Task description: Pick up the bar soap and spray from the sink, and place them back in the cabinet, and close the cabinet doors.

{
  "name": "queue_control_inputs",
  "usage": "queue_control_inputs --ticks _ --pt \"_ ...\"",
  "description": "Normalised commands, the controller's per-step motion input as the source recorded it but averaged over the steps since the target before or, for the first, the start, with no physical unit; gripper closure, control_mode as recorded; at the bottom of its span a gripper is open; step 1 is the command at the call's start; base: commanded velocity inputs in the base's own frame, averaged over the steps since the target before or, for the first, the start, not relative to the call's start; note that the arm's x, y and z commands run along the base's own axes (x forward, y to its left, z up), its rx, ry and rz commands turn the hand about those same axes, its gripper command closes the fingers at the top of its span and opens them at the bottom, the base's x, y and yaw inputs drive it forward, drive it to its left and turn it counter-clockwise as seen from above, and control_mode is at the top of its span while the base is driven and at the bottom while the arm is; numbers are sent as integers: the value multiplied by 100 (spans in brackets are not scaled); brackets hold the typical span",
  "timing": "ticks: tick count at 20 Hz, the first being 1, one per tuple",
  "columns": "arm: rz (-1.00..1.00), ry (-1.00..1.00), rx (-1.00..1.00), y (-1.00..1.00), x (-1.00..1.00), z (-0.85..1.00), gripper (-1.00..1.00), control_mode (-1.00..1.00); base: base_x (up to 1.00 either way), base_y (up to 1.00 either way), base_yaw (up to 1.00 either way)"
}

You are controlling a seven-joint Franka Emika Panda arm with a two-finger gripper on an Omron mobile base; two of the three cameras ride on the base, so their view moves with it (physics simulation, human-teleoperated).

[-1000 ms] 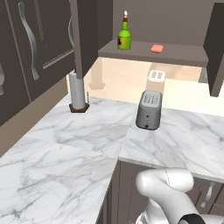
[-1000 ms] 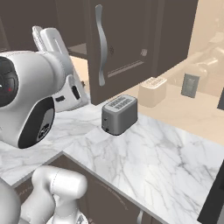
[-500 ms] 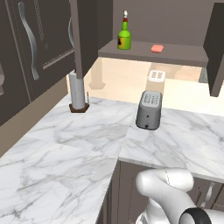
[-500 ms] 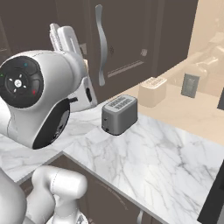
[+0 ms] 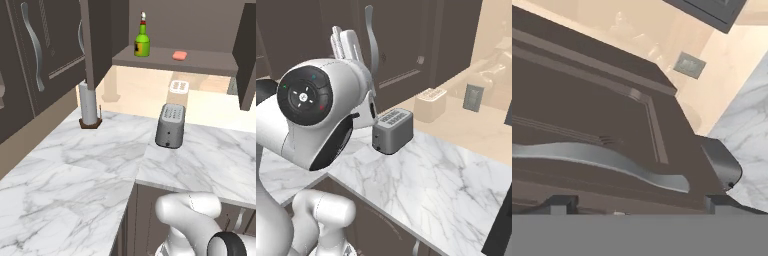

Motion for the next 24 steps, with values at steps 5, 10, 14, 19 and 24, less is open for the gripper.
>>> queue_control_inputs --ticks 5,10,14,19,24 --pt "0 0 5 -22 2 0 -100 -100 0 0 0" --pt "0 -1 6 -16 7 -4 -100 -100 0 0 0" --pt "0 -5 10 -7 9 -4 -100 -100 0 0 0" --pt "3 -9 12 0 16 -4 -100 -100 0 0 0" --pt "8 -11 13 0 27 -11 -100 -100 0 0 0"
